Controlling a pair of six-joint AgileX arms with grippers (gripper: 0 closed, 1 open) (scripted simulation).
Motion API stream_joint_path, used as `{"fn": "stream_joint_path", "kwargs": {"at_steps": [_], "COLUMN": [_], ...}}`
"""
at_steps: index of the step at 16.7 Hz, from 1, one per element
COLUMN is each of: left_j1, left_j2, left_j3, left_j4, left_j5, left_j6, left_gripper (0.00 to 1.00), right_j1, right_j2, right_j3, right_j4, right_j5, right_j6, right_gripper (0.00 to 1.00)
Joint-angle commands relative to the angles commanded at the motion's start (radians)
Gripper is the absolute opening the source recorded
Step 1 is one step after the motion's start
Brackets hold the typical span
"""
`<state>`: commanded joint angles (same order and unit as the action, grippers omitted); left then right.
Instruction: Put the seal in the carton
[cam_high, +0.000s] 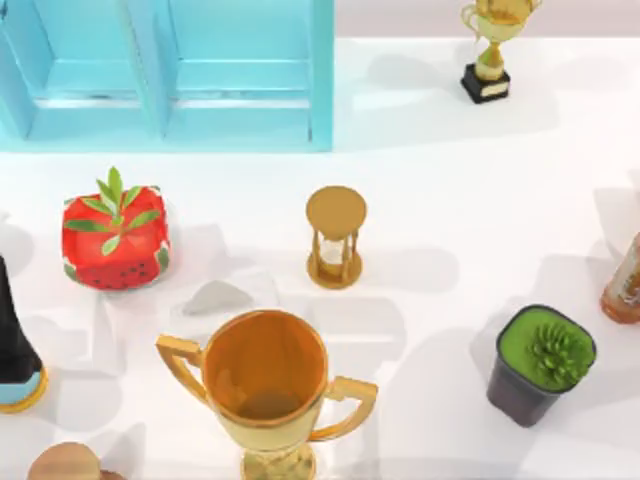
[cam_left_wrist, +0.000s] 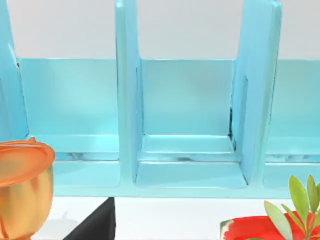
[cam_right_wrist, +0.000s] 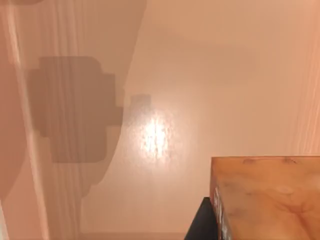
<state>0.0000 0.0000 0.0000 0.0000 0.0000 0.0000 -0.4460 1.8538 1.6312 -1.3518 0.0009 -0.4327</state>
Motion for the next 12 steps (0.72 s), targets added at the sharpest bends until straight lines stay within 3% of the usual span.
{"fn": "stream_joint_path", "kwargs": {"at_steps": [6, 11, 12], "left_j1": [0.0, 0.0, 0.0], "left_j2": [0.0, 0.0, 0.0], "left_j3": [0.0, 0.0, 0.0], "left_j4": [0.0, 0.0, 0.0], "left_j5": [0.0, 0.0, 0.0], "left_j6": [0.0, 0.0, 0.0], "left_gripper": [1.0, 1.0, 1.0], "right_j1": [0.0, 0.0, 0.0], "right_j2": [0.013, 0.016, 0.016], "right_j3": [-0.193, -0.217, -0.217], "right_j4": [0.212, 0.237, 0.237], "right_j5": [0.0, -0.001, -0.001], "right_j6": [0.001, 0.001, 0.001], "right_gripper": [0.0, 0.0, 0.08]}}
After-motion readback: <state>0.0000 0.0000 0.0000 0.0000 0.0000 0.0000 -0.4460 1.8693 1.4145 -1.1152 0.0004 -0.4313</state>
